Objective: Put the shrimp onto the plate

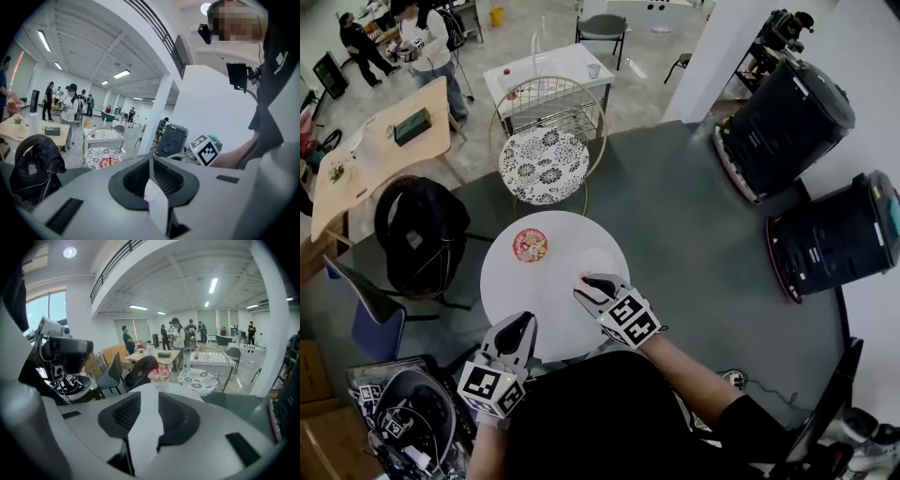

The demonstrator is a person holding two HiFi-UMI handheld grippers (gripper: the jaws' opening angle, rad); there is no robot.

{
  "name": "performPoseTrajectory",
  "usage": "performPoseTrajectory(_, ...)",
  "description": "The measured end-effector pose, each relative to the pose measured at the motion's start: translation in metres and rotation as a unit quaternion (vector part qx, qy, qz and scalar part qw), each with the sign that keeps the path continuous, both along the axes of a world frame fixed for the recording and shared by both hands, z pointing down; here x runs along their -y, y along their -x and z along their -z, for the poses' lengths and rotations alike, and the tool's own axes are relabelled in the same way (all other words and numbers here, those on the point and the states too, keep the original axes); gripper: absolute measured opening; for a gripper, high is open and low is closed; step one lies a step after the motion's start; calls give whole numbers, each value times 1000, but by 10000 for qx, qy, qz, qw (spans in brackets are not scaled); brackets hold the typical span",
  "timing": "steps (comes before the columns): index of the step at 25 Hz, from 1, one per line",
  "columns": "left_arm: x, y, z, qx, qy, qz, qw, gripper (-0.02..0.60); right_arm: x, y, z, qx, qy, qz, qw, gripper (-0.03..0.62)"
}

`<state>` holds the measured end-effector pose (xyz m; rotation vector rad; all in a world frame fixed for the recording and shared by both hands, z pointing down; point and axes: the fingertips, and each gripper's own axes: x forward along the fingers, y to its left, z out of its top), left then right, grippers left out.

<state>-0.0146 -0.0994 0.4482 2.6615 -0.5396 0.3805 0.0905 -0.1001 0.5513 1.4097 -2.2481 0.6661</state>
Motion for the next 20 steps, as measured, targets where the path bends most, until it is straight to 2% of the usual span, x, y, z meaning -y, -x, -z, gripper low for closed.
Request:
performPoseTrajectory(5,-2,-14,17,-296,-91,-381,9988,9,-14,9,65,352,-616,-243,9972,54)
performPoseTrajectory(12,-12,-34,39,-591,-30,-1042,9928,8,-35,17,125,617,-1161,-472,9902,35)
performPoseTrajectory(20,-7,-38,64,-1019,-52,-1302,9862,8,-48,16,173,776,-1869,-874,9754,34)
